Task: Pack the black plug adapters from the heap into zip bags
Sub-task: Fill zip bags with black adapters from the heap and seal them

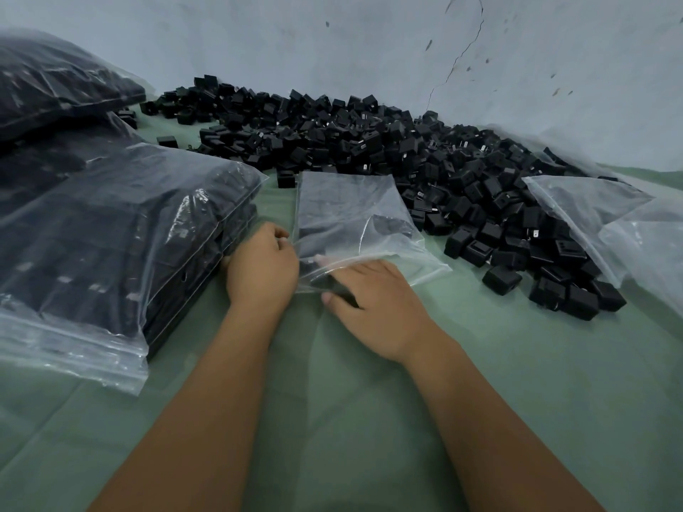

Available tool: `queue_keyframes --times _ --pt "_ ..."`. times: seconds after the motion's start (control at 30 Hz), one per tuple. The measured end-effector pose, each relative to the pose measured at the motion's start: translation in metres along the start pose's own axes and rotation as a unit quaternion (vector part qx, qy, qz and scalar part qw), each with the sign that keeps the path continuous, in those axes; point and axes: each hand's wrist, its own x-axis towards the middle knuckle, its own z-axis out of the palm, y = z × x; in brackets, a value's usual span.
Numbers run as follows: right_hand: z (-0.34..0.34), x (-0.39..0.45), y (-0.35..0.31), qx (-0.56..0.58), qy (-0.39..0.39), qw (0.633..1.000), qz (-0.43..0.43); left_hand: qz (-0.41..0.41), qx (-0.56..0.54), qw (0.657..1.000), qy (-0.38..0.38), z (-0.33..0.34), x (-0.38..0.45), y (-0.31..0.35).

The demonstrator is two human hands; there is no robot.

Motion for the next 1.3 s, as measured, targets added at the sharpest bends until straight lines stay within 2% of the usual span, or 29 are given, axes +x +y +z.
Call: queue_keyframes --times 0.13,0.57,0.8,1.0,1.2,1.3 --pt "0.005 0.007 -0.004 -0.035 -0.035 0.999 0.021 0.016 0.031 0.999 -0.006 0.001 -0.001 0.002" --pt "0.018 0.014 -0.007 -0.036 -0.037 0.997 0.048 0.024 0.123 0.992 -0.017 0.004 -0.001 0.008" --pt "0.017 0.015 -0.01 -0.055 -0.026 0.997 0.039 0.025 0.092 0.995 0.001 0.007 -0.006 0.009" --pt "0.019 0.016 -0.016 -0.079 -0.056 0.991 0.09 0.04 0.091 0.995 -0.011 0.006 -0.008 0.01" --pt "0.01 0.006 -0.017 -0.077 0.058 0.995 0.01 0.03 0.055 0.998 -0.014 0.005 -0.006 0.007" --pt "0.002 -0.001 -0.013 -0.032 0.18 0.983 -0.005 0.038 0.056 0.998 -0.014 0.006 -0.005 0.005"
